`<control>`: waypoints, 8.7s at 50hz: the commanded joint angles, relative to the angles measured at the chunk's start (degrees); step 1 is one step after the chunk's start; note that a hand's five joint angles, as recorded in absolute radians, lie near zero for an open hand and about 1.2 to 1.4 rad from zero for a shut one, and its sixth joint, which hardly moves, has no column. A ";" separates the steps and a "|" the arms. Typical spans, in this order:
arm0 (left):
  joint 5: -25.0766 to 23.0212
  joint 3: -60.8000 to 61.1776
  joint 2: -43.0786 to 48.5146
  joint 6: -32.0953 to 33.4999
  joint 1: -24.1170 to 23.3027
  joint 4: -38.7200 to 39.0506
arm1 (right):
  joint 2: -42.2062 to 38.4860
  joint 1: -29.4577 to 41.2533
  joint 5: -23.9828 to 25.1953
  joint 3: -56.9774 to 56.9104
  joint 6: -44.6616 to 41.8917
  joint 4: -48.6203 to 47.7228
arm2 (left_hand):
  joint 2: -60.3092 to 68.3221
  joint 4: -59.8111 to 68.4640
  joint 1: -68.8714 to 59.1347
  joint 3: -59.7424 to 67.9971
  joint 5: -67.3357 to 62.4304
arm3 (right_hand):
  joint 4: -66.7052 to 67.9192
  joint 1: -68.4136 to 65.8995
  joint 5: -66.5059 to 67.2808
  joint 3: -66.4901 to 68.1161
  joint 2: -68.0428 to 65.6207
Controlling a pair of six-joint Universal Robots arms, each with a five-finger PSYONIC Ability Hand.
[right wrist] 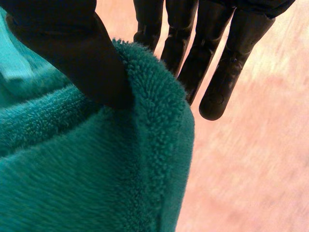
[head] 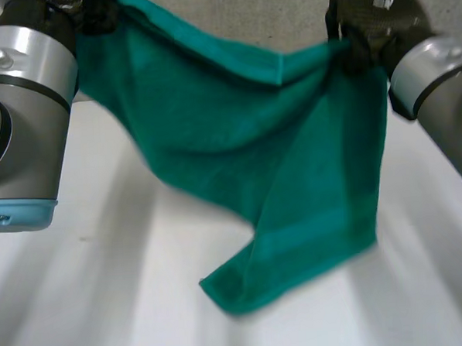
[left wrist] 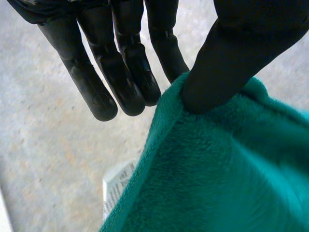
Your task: Fold the towel.
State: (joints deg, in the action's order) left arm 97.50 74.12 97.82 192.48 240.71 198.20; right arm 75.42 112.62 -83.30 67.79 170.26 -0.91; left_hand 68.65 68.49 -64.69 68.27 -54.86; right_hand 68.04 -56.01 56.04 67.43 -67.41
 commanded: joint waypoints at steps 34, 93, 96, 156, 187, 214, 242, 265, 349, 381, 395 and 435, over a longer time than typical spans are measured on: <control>-0.74 28.36 -0.15 -6.32 8.13 -12.75 | -2.21 11.84 0.69 22.73 -9.25 -1.47 | -54.74 -54.58 50.78 -54.35 50.94 | -57.78 45.75 -55.78 -57.17 57.15; 3.66 8.15 -2.89 -5.18 -8.59 -20.48 | -0.61 -5.31 15.36 28.19 -6.54 7.94 | 11.35 11.51 -15.31 11.73 -15.14 | -58.04 46.01 -56.04 -57.43 57.41; 3.66 7.53 -4.30 -5.18 -8.59 -20.48 | -4.22 -5.31 15.36 25.73 0.31 5.66 | 11.35 11.51 -15.31 11.73 -15.14 | -58.04 46.01 -56.04 -57.43 57.41; -8.65 -2.82 20.84 0.18 7.76 -19.69 | -8.18 -4.96 -3.44 -1.41 -37.12 17.45 | 11.35 11.51 -15.31 11.73 -15.14 | 11.96 -23.99 13.96 12.57 -12.59; -11.10 20.79 7.83 -1.66 12.42 5.18 | -0.44 -5.22 2.17 20.26 -16.98 -3.84 | 11.35 11.51 -15.31 11.73 -15.14 | 11.96 -23.99 13.96 12.57 -12.59; -12.08 30.29 11.34 -1.31 16.20 2.10 | -6.95 -15.15 4.20 31.52 4.11 -2.96 | 11.35 11.51 -15.31 11.73 -15.14 | -25.32 13.30 -23.32 -24.71 24.69; -11.37 33.46 11.26 -2.10 12.42 -6.68 | -3.08 -16.38 11.41 40.22 -10.04 -3.58 | -53.73 -53.57 49.77 -53.34 49.93 | 11.96 -23.99 13.96 12.57 -12.59; -3.02 26.34 21.10 -2.02 16.46 0.17 | 0.61 -18.75 11.23 40.75 -8.99 -4.89 | -37.43 -37.27 33.47 -37.05 33.63 | 11.96 -23.99 13.96 12.57 -12.59; -1.35 4.43 8.79 6.87 15.40 16.96 | 4.83 -10.32 -4.15 7.61 -20.67 -16.67 | 11.35 11.51 -15.31 11.73 -15.14 | 11.96 -23.99 13.96 12.57 -12.59; -2.41 33.98 3.35 13.54 17.43 -28.83 | 1.99 -15.40 -2.75 32.56 -55.53 25.51 | 11.35 11.51 -15.31 11.73 -15.14 | 11.96 -23.99 13.96 12.57 -12.59; -7.77 29.69 4.03 20.75 16.55 -23.14 | -1.31 -17.26 -2.13 26.61 -46.88 13.92 | 11.35 11.51 -15.31 11.73 -15.14 | 11.96 -23.99 13.96 12.57 -12.59; -17.08 -11.64 45.01 20.04 8.38 7.11 | -30.79 -8.73 -17.25 -6.46 -25.61 1.87 | -58.65 -58.49 54.69 -58.27 54.86 | -58.04 46.01 -56.04 -57.43 57.41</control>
State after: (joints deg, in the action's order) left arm 84.06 57.01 146.37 212.42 250.11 200.40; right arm 39.76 103.51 -99.29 58.38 136.60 0.83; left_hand 17.42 17.62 -12.59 18.43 -6.26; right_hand 14.93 -12.10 5.70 14.24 -14.27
